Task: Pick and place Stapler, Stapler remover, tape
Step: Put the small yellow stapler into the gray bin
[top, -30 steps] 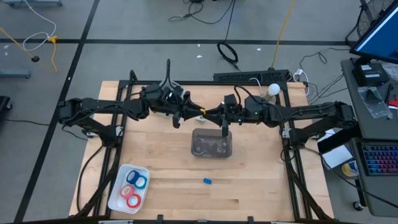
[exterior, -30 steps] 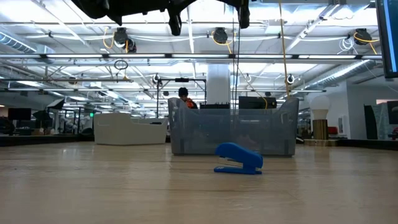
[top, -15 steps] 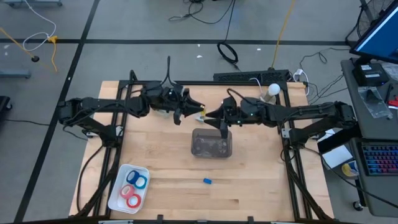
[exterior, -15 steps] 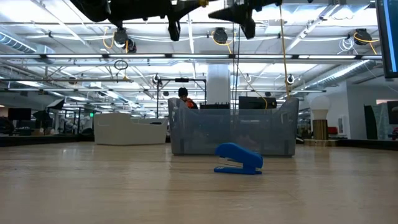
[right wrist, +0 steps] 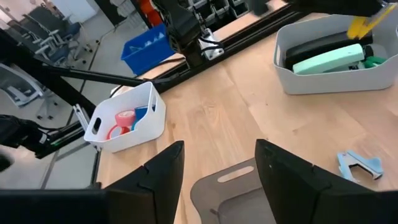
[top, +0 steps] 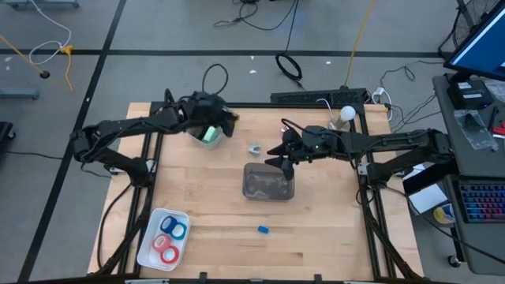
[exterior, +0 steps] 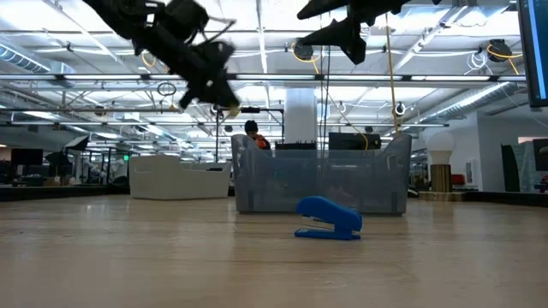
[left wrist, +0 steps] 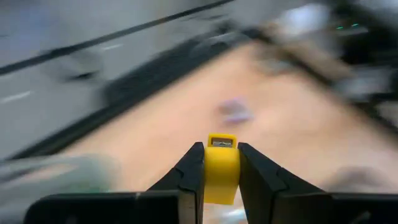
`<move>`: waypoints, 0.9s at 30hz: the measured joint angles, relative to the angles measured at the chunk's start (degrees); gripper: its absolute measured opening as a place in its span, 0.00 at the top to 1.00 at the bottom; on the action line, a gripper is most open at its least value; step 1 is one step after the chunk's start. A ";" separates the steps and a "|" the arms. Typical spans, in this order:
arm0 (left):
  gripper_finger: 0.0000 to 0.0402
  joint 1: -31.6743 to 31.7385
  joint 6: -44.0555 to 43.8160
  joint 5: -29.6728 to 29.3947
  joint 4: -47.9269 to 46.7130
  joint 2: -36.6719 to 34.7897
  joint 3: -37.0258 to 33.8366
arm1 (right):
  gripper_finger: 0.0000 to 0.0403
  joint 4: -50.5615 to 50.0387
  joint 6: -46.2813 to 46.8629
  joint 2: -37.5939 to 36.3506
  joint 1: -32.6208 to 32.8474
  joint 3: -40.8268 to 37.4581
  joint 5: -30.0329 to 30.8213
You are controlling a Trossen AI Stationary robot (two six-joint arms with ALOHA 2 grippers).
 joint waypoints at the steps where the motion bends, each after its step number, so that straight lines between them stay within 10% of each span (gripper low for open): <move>1: 0.83 1.17 0.39 -3.19 -2.45 0.20 0.00 | 0.53 0.02 -0.32 0.00 -0.07 0.00 -0.01; 27: 0.80 7.94 0.77 -12.44 -7.11 14.62 0.00 | 0.54 0.78 -1.35 0.05 -2.60 0.00 0.25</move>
